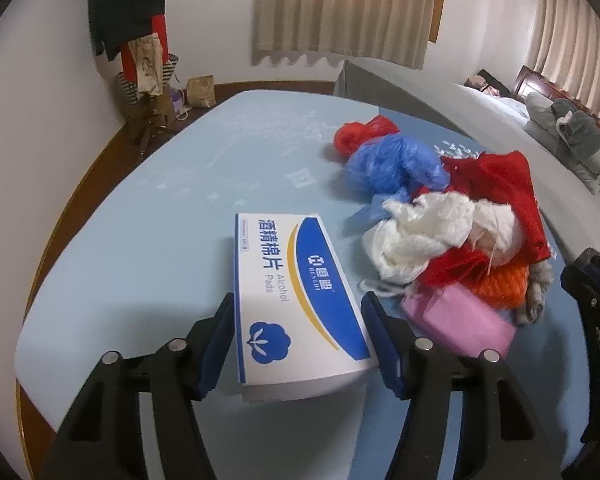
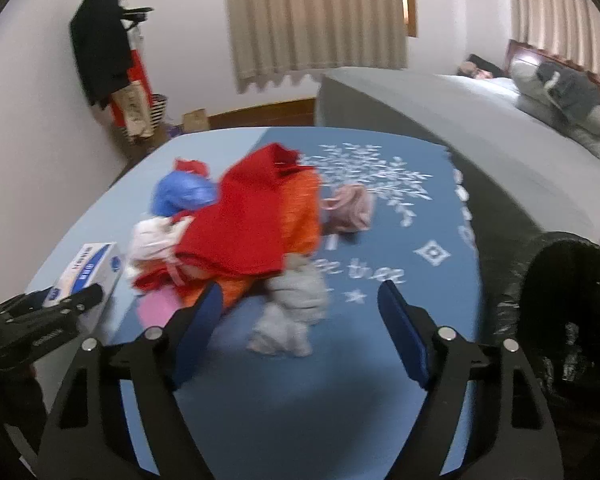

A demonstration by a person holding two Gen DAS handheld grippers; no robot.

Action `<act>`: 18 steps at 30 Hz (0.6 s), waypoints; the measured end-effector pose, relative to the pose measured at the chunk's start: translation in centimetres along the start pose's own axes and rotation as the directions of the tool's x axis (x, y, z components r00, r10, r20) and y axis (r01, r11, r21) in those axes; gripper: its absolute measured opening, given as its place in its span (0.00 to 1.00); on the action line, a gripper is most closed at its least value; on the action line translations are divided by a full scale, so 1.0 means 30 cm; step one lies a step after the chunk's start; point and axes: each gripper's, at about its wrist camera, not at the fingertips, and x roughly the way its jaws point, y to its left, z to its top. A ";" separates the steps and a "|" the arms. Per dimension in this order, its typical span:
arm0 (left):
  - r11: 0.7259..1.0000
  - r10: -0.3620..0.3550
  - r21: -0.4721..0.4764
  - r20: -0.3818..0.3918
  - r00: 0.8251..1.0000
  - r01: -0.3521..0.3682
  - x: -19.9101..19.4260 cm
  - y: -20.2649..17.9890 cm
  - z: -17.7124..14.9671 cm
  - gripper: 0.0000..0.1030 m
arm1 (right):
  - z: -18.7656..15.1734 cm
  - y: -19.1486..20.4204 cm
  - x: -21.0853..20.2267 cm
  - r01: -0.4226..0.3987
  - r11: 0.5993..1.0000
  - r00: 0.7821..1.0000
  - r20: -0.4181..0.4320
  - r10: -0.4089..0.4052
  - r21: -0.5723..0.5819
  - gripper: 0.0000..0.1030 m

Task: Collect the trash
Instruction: 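Grasp the white alcohol-pad box with the left tool while the right tool grasps the pink mask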

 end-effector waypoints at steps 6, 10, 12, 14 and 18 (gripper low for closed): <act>1.000 0.004 0.013 -0.039 0.999 -0.004 0.009 0.023 -0.033 0.60 | -0.029 0.112 0.007 -0.087 0.995 0.996 -0.028 0.085 -0.051 0.63; 1.000 0.005 0.012 -0.025 1.000 -0.004 0.001 0.035 -0.025 0.59 | -0.054 0.159 0.026 -0.127 0.989 0.990 -0.065 0.123 -0.071 0.55; 1.000 0.006 0.016 -0.020 1.000 -0.005 -0.002 0.037 -0.026 0.59 | -0.065 0.174 0.037 -0.138 0.987 0.988 -0.081 0.131 -0.078 0.53; 1.000 0.005 0.019 -0.024 1.000 -0.004 -0.003 0.042 -0.028 0.59 | -0.079 0.182 0.053 -0.148 0.986 0.985 -0.100 0.139 -0.079 0.52; 1.000 0.005 0.015 -0.038 0.999 -0.004 0.000 0.049 -0.040 0.58 | -0.099 0.195 0.098 -0.149 0.985 0.981 -0.141 0.136 -0.086 0.47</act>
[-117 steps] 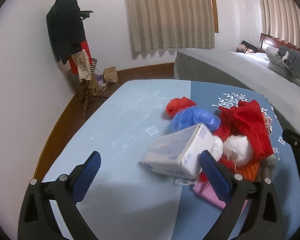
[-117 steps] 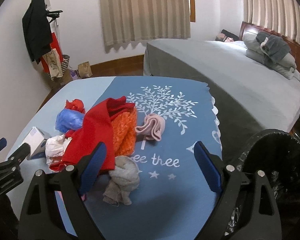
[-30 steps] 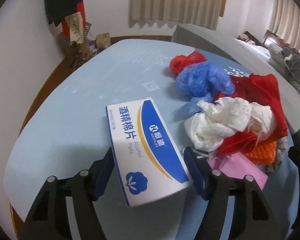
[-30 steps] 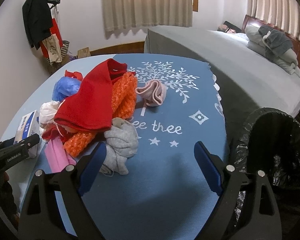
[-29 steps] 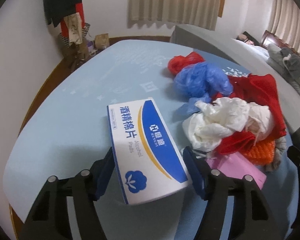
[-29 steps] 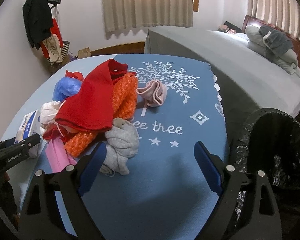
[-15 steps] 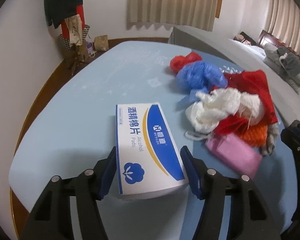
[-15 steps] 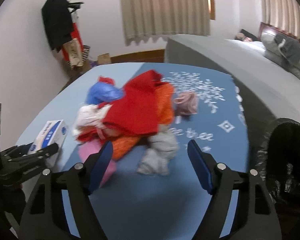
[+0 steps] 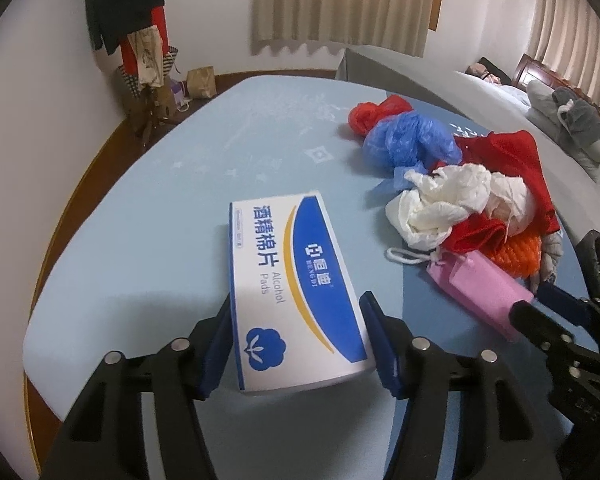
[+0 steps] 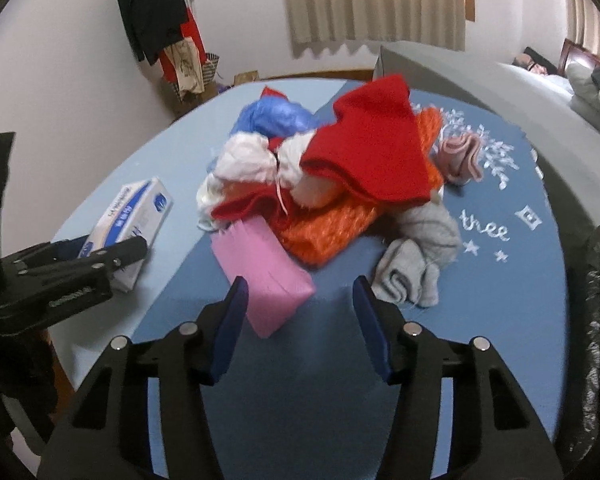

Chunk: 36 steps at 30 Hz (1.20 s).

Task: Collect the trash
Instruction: 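Grasp the white alcohol-pad box with the left tool while the right tool grasps the pink mask, then carry the box and mask over the black bin and release both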

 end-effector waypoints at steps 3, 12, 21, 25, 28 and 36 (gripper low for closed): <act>1.000 -0.005 0.000 0.006 1.000 0.005 -0.007 -0.003 -0.001 0.58 | -0.008 -0.002 0.026 -0.024 1.000 0.999 -0.032 0.024 -0.001 0.31; 1.000 -0.028 0.011 0.054 0.998 0.027 -0.073 -0.033 0.026 0.56 | 0.026 0.021 -0.069 -0.118 0.993 0.993 0.005 0.118 -0.021 0.09; 0.997 -0.074 0.027 0.101 0.992 0.072 -0.186 -0.096 0.047 0.55 | 0.060 -0.044 -0.251 -0.126 0.992 0.984 0.122 0.126 -0.004 0.09; 0.994 -0.104 0.049 0.135 0.985 0.098 -0.246 -0.142 0.062 0.55 | 0.050 -0.115 -0.339 -0.100 0.995 0.981 0.170 0.094 0.030 0.09; 0.988 -0.143 0.073 0.164 0.976 0.133 -0.298 -0.198 0.081 0.55 | 0.036 -0.178 -0.404 -0.064 0.996 0.978 0.203 0.050 0.061 0.09; 0.955 -0.275 0.170 0.205 0.940 0.242 -0.382 -0.384 0.122 0.55 | -0.026 -0.413 -0.563 0.074 0.977 0.955 0.266 -0.127 0.200 0.09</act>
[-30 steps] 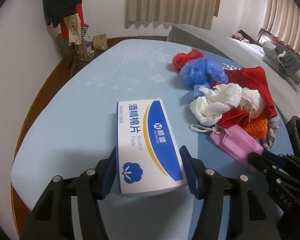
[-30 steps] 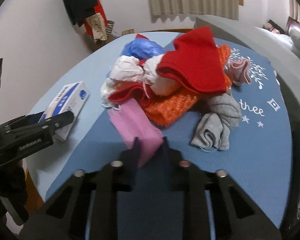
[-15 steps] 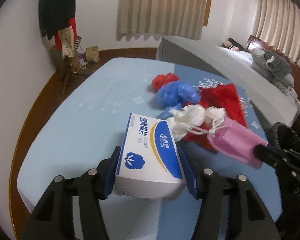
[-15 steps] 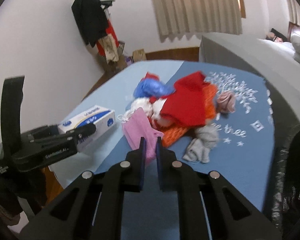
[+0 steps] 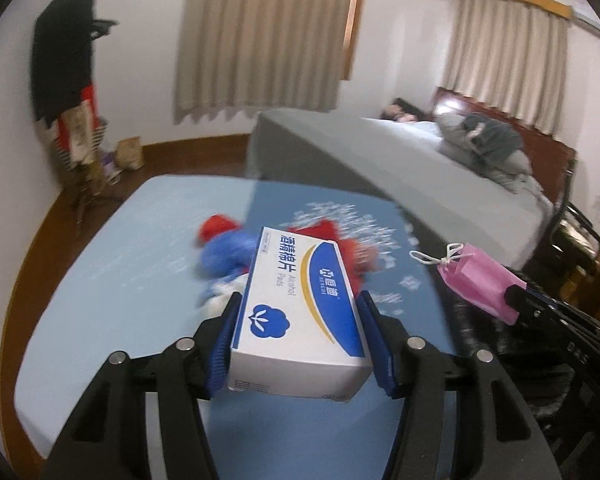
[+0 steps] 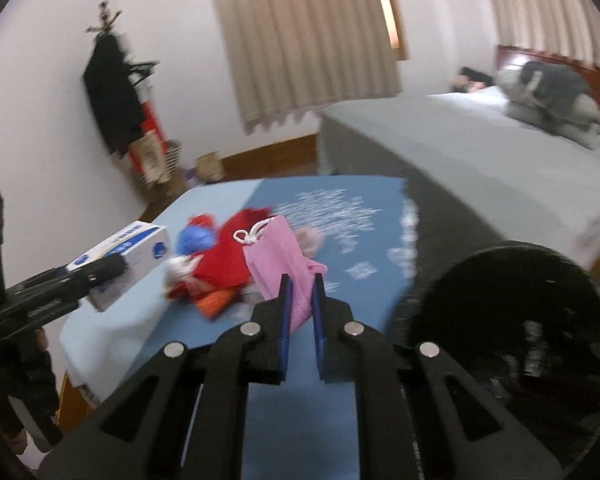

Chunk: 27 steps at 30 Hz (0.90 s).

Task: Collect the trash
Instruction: 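Carry the box and mask over the black bin and release both, then return both tools to the pile and grasp white tissue with the left tool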

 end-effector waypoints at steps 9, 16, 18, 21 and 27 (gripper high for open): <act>0.966 -0.219 0.135 -0.020 0.976 0.219 0.089 -0.333 0.046 0.55 | -0.051 -0.304 -0.098 0.217 0.968 0.975 0.013 -0.221 0.128 0.09; 0.902 -0.352 0.230 -0.100 0.931 0.366 0.186 -0.603 0.024 0.55 | -0.129 -0.480 -0.159 0.330 0.922 0.942 -0.014 -0.334 0.203 0.09; 0.888 -0.370 0.248 -0.113 0.922 0.387 0.202 -0.648 0.014 0.55 | -0.156 -0.520 -0.180 0.356 0.908 0.933 -0.023 -0.360 0.220 0.10; 0.862 -0.415 0.250 -0.155 0.897 0.442 0.243 -0.711 0.008 0.56 | -0.185 -0.557 -0.205 0.394 0.889 0.917 -0.035 -0.397 0.233 0.14; 0.865 -0.431 0.202 -0.171 0.886 0.460 0.256 -0.692 0.007 0.68 | -0.205 -0.592 -0.226 0.454 0.853 0.888 -0.045 -0.458 0.259 0.55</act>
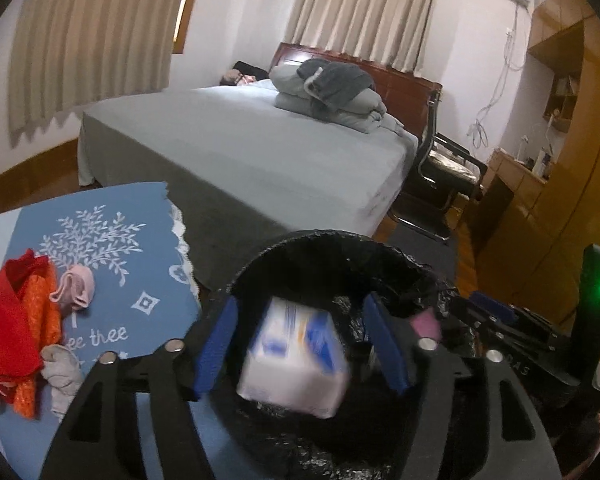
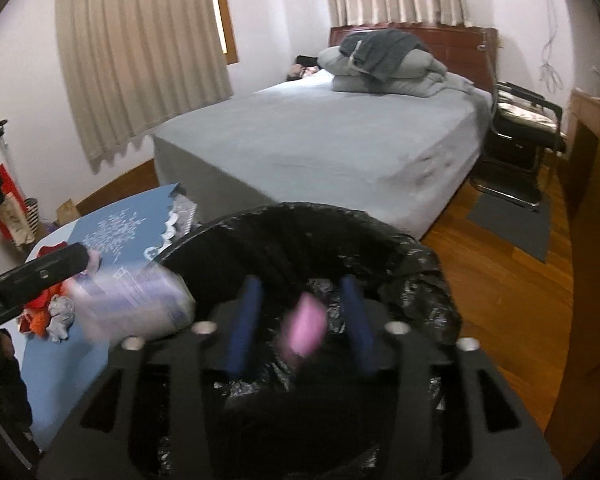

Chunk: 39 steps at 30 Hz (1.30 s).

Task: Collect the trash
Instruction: 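Return both tools to the pile and grasp white tissue with the left tool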

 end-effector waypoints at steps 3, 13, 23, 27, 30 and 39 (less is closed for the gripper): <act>0.999 0.054 0.001 0.023 0.998 -0.054 -0.033 0.041 -0.001 0.75 | 0.018 0.014 -0.002 0.003 1.000 1.000 0.022 -0.003 0.009 0.78; 0.936 0.352 -0.056 0.086 0.932 -0.349 -0.235 0.307 -0.065 0.85 | 0.080 0.290 0.016 -0.148 0.987 0.987 0.057 0.152 -0.069 0.93; 0.787 0.601 -0.193 0.025 0.799 -0.586 -0.371 0.672 -0.180 0.83 | 0.043 0.646 0.116 -0.303 0.933 0.953 -0.033 0.302 -0.194 0.93; 0.759 0.626 -0.211 -0.020 0.779 -0.616 -0.373 0.770 -0.227 0.78 | 0.007 0.739 0.153 -0.332 0.916 0.943 -0.077 0.323 -0.227 0.93; 0.751 0.627 -0.227 -0.051 0.778 -0.620 -0.354 0.821 -0.250 0.77 | -0.013 0.791 0.178 -0.340 0.908 0.940 -0.098 0.325 -0.244 0.93; 0.786 0.563 -0.253 -0.084 0.822 -0.564 -0.294 0.864 -0.288 0.78 | -0.049 0.848 0.244 -0.337 0.904 0.940 -0.145 0.308 -0.264 0.93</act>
